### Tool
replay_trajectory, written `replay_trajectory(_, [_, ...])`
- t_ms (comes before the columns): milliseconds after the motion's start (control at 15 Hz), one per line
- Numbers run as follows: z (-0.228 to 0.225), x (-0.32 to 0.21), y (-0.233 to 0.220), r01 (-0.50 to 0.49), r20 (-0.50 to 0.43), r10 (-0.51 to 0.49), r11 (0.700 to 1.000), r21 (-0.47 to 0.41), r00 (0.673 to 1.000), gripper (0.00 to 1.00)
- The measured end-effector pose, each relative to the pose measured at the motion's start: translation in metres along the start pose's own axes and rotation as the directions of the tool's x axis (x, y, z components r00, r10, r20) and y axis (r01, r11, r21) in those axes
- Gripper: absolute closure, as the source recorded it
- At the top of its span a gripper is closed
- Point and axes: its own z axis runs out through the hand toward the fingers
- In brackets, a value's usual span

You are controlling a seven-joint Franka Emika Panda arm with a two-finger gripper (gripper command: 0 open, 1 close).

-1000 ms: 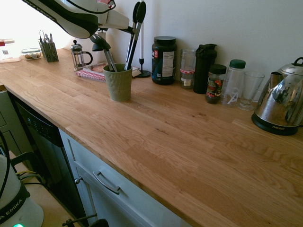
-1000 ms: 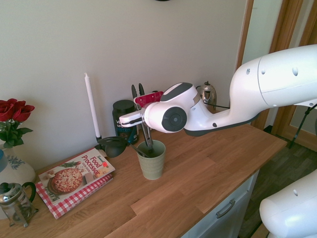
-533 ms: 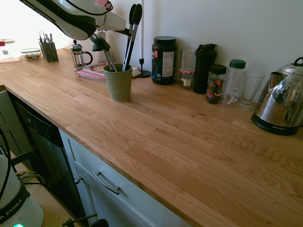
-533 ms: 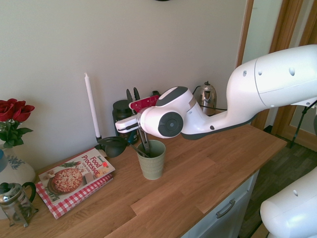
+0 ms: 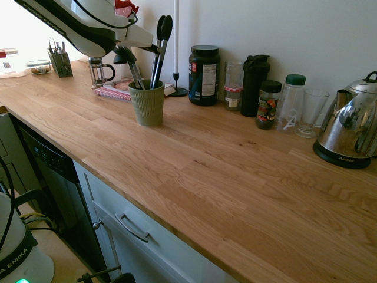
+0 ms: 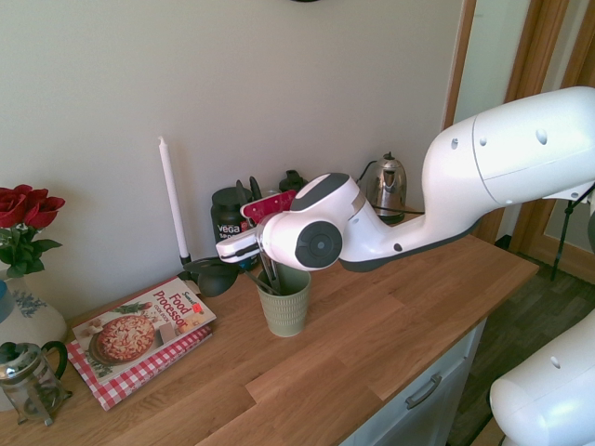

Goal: Put the tongs back in the holder

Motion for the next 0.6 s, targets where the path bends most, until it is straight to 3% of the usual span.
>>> replay_trajectory(133, [0.0, -0.005, 0.004, 0.006, 0.006, -0.005, 1.0, -0.008, 1.0, 1.0])
replay_trajectory(200, [0.0, -0.01, 0.01, 0.012, 0.011, -0.012, 1.0, -0.019, 1.0, 0.0])
replay_trajectory(600, [0.0, -0.027, 0.027, 0.036, 0.021, -0.035, 0.998, -0.055, 0.999, 0.0])
